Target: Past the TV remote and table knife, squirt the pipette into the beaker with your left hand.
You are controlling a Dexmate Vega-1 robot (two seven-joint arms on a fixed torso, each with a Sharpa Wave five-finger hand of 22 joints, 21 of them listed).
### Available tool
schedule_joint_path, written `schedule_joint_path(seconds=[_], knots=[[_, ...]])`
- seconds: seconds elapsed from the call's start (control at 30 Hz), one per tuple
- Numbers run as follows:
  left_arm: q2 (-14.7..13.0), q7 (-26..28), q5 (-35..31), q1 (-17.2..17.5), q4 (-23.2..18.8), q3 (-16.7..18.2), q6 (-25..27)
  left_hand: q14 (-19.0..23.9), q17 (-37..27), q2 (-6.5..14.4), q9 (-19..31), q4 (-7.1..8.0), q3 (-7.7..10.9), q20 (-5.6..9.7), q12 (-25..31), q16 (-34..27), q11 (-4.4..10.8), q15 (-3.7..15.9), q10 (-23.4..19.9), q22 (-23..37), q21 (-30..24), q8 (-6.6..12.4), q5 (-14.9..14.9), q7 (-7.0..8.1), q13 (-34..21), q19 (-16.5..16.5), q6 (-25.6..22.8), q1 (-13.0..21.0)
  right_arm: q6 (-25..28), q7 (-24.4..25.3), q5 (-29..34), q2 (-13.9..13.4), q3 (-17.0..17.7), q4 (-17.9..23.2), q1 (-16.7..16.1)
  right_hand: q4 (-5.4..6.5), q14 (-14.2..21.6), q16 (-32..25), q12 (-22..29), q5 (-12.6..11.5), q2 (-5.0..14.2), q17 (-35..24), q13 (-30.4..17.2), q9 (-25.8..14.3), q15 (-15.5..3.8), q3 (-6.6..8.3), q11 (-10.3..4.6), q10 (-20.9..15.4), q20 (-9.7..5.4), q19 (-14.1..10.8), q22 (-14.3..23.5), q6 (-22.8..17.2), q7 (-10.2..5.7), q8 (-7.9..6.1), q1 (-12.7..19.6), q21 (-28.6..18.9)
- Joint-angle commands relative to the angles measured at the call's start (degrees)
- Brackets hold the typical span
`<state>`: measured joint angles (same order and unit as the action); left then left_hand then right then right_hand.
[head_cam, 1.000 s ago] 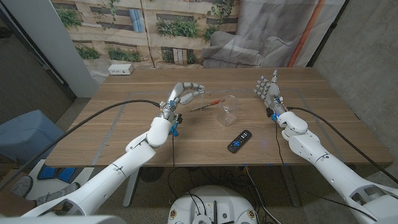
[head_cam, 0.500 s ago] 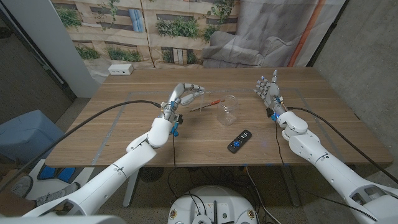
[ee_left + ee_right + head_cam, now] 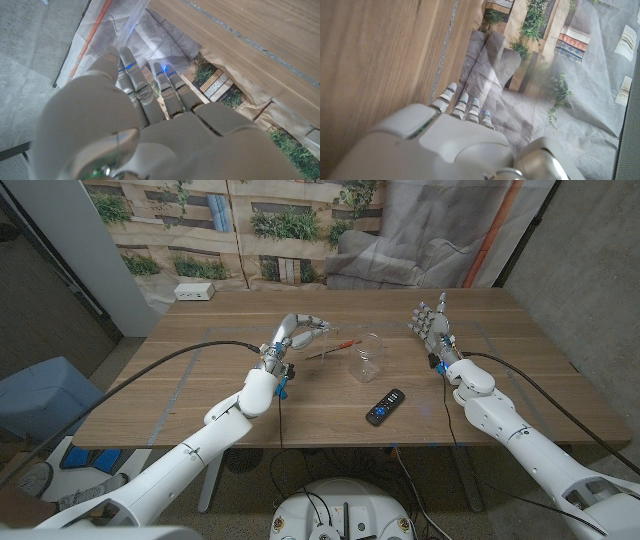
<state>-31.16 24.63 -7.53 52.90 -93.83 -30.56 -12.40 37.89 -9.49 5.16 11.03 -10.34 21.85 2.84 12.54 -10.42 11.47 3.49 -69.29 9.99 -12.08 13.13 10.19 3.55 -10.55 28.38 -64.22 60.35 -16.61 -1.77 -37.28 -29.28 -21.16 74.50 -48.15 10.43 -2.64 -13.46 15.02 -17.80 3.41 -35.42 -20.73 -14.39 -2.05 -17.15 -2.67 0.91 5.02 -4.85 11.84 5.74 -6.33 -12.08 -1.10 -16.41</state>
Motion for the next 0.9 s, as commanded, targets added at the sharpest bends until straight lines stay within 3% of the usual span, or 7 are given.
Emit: schedule_joint_path(seconds=[0.03,0.57,0.63,0.9], knots=[[-0.3,0.6,-1.4,-0.7,1.4,-0.5,-1.6,1.8,-0.2,0.3,0.2,0.33,0.53,4.10,0.3,-0.5,0.73,9.37,-1.5,0.2,-0.3,0.21,0.1,-0.18,-0.2,0.6,-0.7,0.9,0.0,0.0,0.0,0.0,0.0,0.0,0.0,0.02,-0.6,-0.1,0.3,-0.3,3.32,-0.3,-0.2,-0.2,-4.50,-0.37,-0.16,0.0,0.01,-0.2,0.3,-0.1,-0.56,-0.37,0.0,-0.2],[0.5,1.8,-2.4,-1.3,2.1,-0.3,-2.0,5.7,-0.1,0.0,0.4,0.76,0.99,4.82,0.5,-0.3,0.56,9.94,-4.1,0.2,-0.4,1.18,1.0,0.30,-0.2,1.5,-2.8,1.3,0.0,0.0,0.0,0.0,0.0,0.0,0.0,0.03,-0.6,-0.2,0.2,-0.3,3.33,-0.3,-0.2,-0.2,-4.51,-0.37,-0.27,0.3,0.01,-0.2,0.3,-0.2,-0.56,-0.39,0.0,-0.2],[0.2,0.6,-1.4,-1.4,1.7,-0.2,-1.7,6.0,-0.1,-0.6,0.4,0.64,0.91,4.96,0.2,-0.1,0.56,9.92,-3.6,0.2,-0.4,0.93,1.0,0.90,-0.2,1.7,-2.2,1.4,0.0,0.0,0.0,0.0,0.0,0.0,0.0,0.03,-0.6,-0.1,0.2,-0.3,3.33,-0.3,-0.2,-0.2,-4.49,-0.37,-0.12,0.2,0.04,-0.2,0.3,-0.2,-0.50,-0.40,0.0,-0.2],[-0.2,-0.4,0.6,-0.4,0.2,0.5,0.4,5.7,0.2,-0.5,0.4,1.67,1.05,3.85,-1.5,0.8,0.76,9.10,0.3,0.3,-0.2,-0.56,0.4,0.67,-0.2,1.4,1.2,-0.6,0.0,0.0,0.0,0.0,0.0,0.0,0.0,0.03,-0.6,-0.2,0.3,-0.3,3.32,-0.3,-0.2,-0.2,-4.53,-0.38,-0.31,0.1,0.04,-0.2,0.3,-0.1,-0.53,-0.37,0.0,-0.2]])
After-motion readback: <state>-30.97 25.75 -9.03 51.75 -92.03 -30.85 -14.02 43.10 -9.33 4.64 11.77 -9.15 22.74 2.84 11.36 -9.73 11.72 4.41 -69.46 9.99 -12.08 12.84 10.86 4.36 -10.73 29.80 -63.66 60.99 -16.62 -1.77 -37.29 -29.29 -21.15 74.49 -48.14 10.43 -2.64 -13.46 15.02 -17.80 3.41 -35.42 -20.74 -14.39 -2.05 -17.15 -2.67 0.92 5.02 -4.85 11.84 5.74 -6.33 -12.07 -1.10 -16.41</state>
